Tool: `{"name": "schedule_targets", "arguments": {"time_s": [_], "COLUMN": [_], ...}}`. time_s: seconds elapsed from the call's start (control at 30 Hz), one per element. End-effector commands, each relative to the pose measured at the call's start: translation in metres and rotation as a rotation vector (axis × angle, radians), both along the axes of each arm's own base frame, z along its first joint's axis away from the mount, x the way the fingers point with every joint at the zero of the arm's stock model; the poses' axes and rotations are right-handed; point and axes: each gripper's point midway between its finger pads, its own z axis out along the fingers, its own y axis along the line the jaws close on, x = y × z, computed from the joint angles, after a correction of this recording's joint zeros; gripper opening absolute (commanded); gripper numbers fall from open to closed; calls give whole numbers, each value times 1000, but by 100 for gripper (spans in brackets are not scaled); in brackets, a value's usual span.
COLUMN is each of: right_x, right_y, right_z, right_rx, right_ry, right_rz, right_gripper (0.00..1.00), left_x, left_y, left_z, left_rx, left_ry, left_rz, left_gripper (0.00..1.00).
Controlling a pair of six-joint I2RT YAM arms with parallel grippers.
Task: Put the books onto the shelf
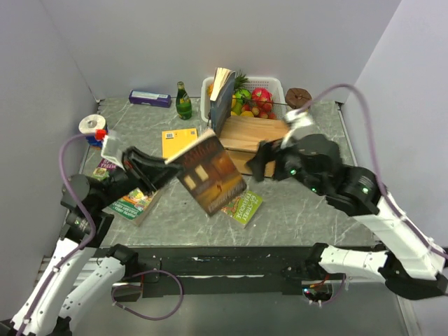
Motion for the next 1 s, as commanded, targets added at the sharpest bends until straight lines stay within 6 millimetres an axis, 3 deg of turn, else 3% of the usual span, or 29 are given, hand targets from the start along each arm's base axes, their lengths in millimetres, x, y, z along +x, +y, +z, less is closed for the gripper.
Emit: {"name": "schedule_targets", "arguments": {"time_s": [0.0,0.03,0.07,0.13,0.17,0.23,0.27,0.37,0.43,0.47,0.53,0.57,0.8,0.97], "right_x": [53,58,62,66,69,75,80,91,97,100,104,107,118,130], "right_y": [-89,-99,-112,-123,-128,-140,-141,-146,-149,-148,-151,-152,-163,-167], "right_z": [56,64,64,69,71,71,67,54,50,44,41,38,24,6], "right_rx": [166,200,212,220,220,197,173,146,162,162,172,165,167,159], "right_ry": [-218,-254,-270,-302,-309,-319,-306,-273,-261,-249,-247,-239,-205,-156], "right_rz": [-560,-622,-670,-721,-743,-799,-817,-858,-873,-867,-877,-886,-904,-919], "right_gripper": [99,99,99,99,99,99,99,99,99,99,99,99,99,99], "left_x": [38,45,42,62,58,79,89,120,134,141,153,157,209,239], "left_y": [16,19,21,15,17,5,-1,-22,-37,-56,-73,-91,-93,-108], "left_z": [64,73,96,106,131,137,151,159,157,157,145,140,115,88], "left_rx": [-93,-99,-114,-72,-90,-42,-52,22,85,105,196,224,269,329], "left_ry": [-119,-134,-183,-212,-264,-285,-290,-310,-332,-322,-342,-346,-271,-263], "left_rz": [225,260,272,304,314,345,378,463,503,514,565,566,780,792], "left_gripper": [1,1,1,1,1,1,1,1,1,1,1,1,1,1]}}
